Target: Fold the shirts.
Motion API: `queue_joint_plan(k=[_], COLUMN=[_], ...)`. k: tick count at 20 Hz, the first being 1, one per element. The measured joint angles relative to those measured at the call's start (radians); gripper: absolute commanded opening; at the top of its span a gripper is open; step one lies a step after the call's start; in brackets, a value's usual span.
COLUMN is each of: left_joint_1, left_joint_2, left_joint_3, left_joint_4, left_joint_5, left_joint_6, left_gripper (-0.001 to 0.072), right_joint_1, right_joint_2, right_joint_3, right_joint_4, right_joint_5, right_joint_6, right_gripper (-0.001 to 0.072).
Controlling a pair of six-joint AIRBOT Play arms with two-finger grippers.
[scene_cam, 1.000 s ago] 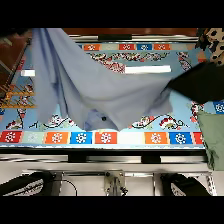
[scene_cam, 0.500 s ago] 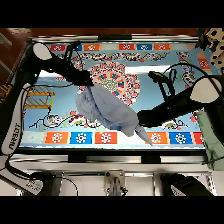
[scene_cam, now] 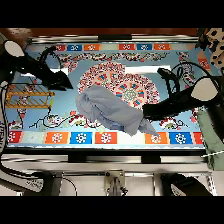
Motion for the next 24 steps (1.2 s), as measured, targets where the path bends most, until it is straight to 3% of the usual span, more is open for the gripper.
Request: queue_joint_plan(k=[4, 5, 11, 16, 23, 24], left_joint_1=[0.011, -0.003, -0.172, -0.340, -0.411, -0.412], left_joint_2=[0.118, 0.150, 0.245, 0.211, 0.175, 0.170], left_joint_3=[-0.281, -0.376, -0.868, -0.969, -0.991, -0.991], left_joint_4=[-0.026, -0.055, -0.297, -0.467, -0.570, -0.579], left_joint_5=[0.035, 0.077, 0.460, 0.739, 0.900, 0.906], left_joint_6=[0.000, 0.006, 0.034, 0.037, 0.037, 0.036], left_gripper=[0.0565, 0.0626, 0.0639, 0.0607, 0.0588, 0.0469], right_joint_1=[-0.012, -0.014, -0.017, -0.017, -0.017, -0.017], right_joint_2=[0.000, 0.000, 0.000, 0.000, 0.000, 0.000], right_joint_3=[-0.001, -0.001, -0.001, -0.001, -0.001, -0.001], right_joint_4=[-0.002, -0.002, -0.002, -0.002, 0.002, 0.007], right_joint_5=[-0.024, -0.027, -0.060, -0.068, -0.072, -0.072], right_joint_6=[-0.003, -0.003, -0.005, -0.006, -0.003, -0.003], right_gripper=[0.0049, 0.0050, 0.0049, 0.0050, 0.0050, 0.0050])
